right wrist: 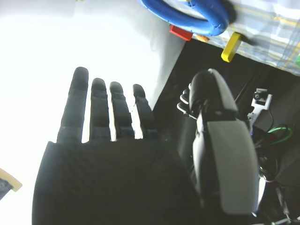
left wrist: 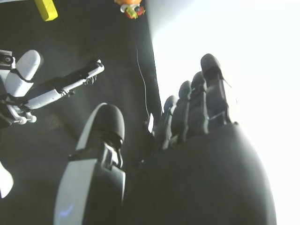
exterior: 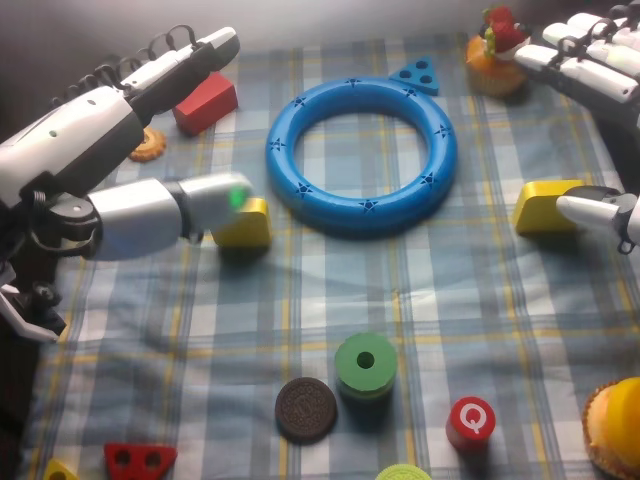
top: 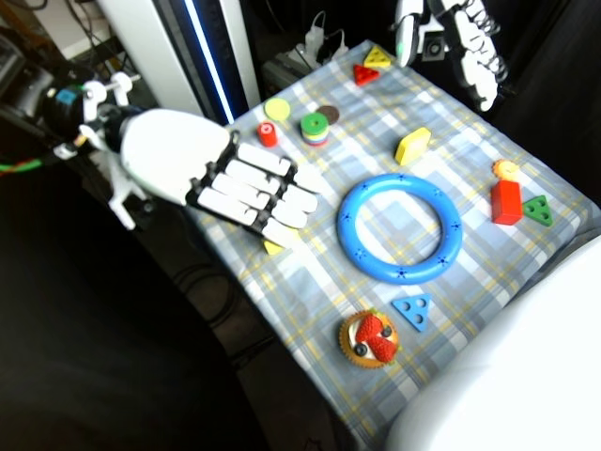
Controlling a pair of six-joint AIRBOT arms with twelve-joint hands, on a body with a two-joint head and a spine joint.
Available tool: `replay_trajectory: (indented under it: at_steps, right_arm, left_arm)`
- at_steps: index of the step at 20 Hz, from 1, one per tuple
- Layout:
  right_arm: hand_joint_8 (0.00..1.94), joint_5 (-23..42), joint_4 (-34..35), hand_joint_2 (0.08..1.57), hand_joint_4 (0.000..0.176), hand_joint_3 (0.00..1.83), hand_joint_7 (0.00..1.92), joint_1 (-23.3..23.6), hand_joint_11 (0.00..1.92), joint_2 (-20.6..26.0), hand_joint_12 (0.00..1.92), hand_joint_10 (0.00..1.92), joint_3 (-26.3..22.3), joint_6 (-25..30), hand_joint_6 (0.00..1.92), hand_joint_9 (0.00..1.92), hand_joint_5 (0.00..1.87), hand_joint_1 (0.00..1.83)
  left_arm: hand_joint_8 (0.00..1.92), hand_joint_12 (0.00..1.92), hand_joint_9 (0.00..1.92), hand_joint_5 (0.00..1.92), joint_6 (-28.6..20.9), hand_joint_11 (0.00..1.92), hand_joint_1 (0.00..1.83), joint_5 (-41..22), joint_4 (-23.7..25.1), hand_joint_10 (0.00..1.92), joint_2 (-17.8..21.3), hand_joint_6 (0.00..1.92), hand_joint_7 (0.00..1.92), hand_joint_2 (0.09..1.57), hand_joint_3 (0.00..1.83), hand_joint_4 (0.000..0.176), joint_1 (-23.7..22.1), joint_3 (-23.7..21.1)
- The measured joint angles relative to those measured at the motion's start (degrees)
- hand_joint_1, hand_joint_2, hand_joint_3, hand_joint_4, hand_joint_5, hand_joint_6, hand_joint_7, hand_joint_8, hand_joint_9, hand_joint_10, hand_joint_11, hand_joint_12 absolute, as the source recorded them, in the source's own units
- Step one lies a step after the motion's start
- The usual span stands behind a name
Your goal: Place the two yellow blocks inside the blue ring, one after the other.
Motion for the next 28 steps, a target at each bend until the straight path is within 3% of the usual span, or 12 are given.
replay_trajectory:
  at_steps: [2,6,12,13,15,18,21,22,23,24,26,28]
  right_arm:
    - [0.0,-0.02,0.15,1.23,0.001,0.0,0.0,-0.24,0.0,-0.11,0.03,0.0,0.0,0.04,0.0,0.0,0.0,0.37]
    - [0.0,0.59,0.59,1.23,0.0,0.0,0.0,-0.98,0.0,-0.33,0.08,0.0,0.02,0.76,0.0,0.0,0.0,0.37]
    - [0.0,1.49,0.57,1.24,0.0,0.0,0.0,-1.44,0.0,-0.35,0.0,0.0,0.24,2.14,0.0,0.0,0.0,0.36]
    - [0.0,1.79,0.61,1.25,0.006,0.0,0.0,-1.68,0.0,-0.35,0.0,0.0,0.33,2.32,0.0,0.0,0.0,0.44]
    - [0.0,2.12,0.76,1.25,0.012,0.0,0.0,-1.68,0.0,-0.44,0.0,0.0,0.48,2.54,0.0,0.0,0.0,0.47]
    - [0.0,2.58,0.61,1.26,0.021,0.01,0.0,-1.68,0.0,-0.44,0.0,0.0,0.48,3.04,0.0,0.0,0.0,0.46]
    - [0.0,2.84,0.63,1.26,0.036,0.01,0.0,-1.75,0.0,-0.44,0.0,0.0,0.48,3.76,0.0,0.0,0.0,0.46]
    - [0.0,3.17,0.59,1.26,0.027,0.0,0.0,-2.01,0.0,-0.44,0.0,0.0,0.48,3.91,0.0,0.0,0.0,0.48]
    - [0.0,3.15,0.61,1.26,0.03,0.0,0.0,-2.08,0.0,-0.44,0.0,0.0,0.5,3.93,0.0,0.0,0.0,0.48]
    - [0.0,2.89,0.74,1.26,0.024,0.0,0.0,-2.1,0.0,-0.46,0.0,0.0,0.55,4.04,0.0,0.0,0.0,0.47]
    - [0.0,3.15,0.72,1.27,0.023,0.0,0.0,-2.1,0.0,-0.44,0.0,0.0,0.55,4.2,0.0,0.0,0.0,0.47]
    - [0.0,3.32,0.72,1.27,0.029,0.0,0.0,-2.38,0.0,-0.44,0.0,0.0,0.55,4.26,0.0,0.0,0.0,0.47]
  left_arm:
    - [0.0,0.0,0.0,0.0,0.0,0.0,0.59,0.07,-0.2,0.0,-0.68,0.0,0.0,1.12,0.01,0.073,-0.07,0.15]
    - [0.0,0.0,0.0,0.0,0.0,0.0,0.59,1.81,0.81,0.0,-2.23,0.0,0.0,1.12,0.01,0.082,-0.63,1.66]
    - [0.01,0.0,0.12,0.08,0.31,0.0,1.01,7.04,-4.09,0.03,-4.98,0.01,0.1,1.04,0.0,0.053,-1.03,5.33]
    - [0.01,0.33,0.23,0.14,1.03,0.0,1.1,8.11,-5.33,0.01,-5.66,0.01,0.22,1.03,0.0,0.049,-1.03,6.03]
    - [0.01,0.52,0.27,0.21,3.54,0.0,1.13,10.21,-7.58,0.01,-6.82,0.01,0.28,1.05,0.0,0.061,-1.07,7.15]
    - [0.03,0.75,0.31,0.4,3.89,0.0,1.15,13.05,-9.07,0.02,-8.31,0.03,0.43,1.08,0.0,0.007,-1.42,8.79]
    - [0.05,1.01,0.45,0.61,7.67,0.0,1.08,14.32,-11.98,0.08,-9.81,0.06,0.62,1.08,0.0,0.001,-2.54,10.25]
    - [0.09,1.11,0.55,0.72,8.2,0.0,1.06,14.84,-12.33,0.13,-10.32,0.08,0.77,1.07,0.0,0.0,-2.93,10.56]
    - [0.2,1.28,0.61,0.82,8.26,0.0,1.01,15.26,-12.48,0.34,-10.56,0.03,0.89,1.09,0.0,0.0,-3.06,10.67]
    - [1.03,1.53,0.63,0.89,8.35,0.0,1.18,15.8,-12.35,0.77,-11.23,0.72,0.94,1.13,0.0,0.0,-3.41,11.26]
    - [1.24,1.62,0.65,0.92,8.63,0.0,1.22,17.42,-12.48,0.99,-12.59,0.91,0.94,1.14,0.0,0.0,-4.5,12.7]
    - [1.34,1.76,0.64,0.93,10.36,0.0,1.24,17.97,-13.16,1.22,-12.7,0.84,0.92,1.15,0.0,0.0,-5.22,12.98]
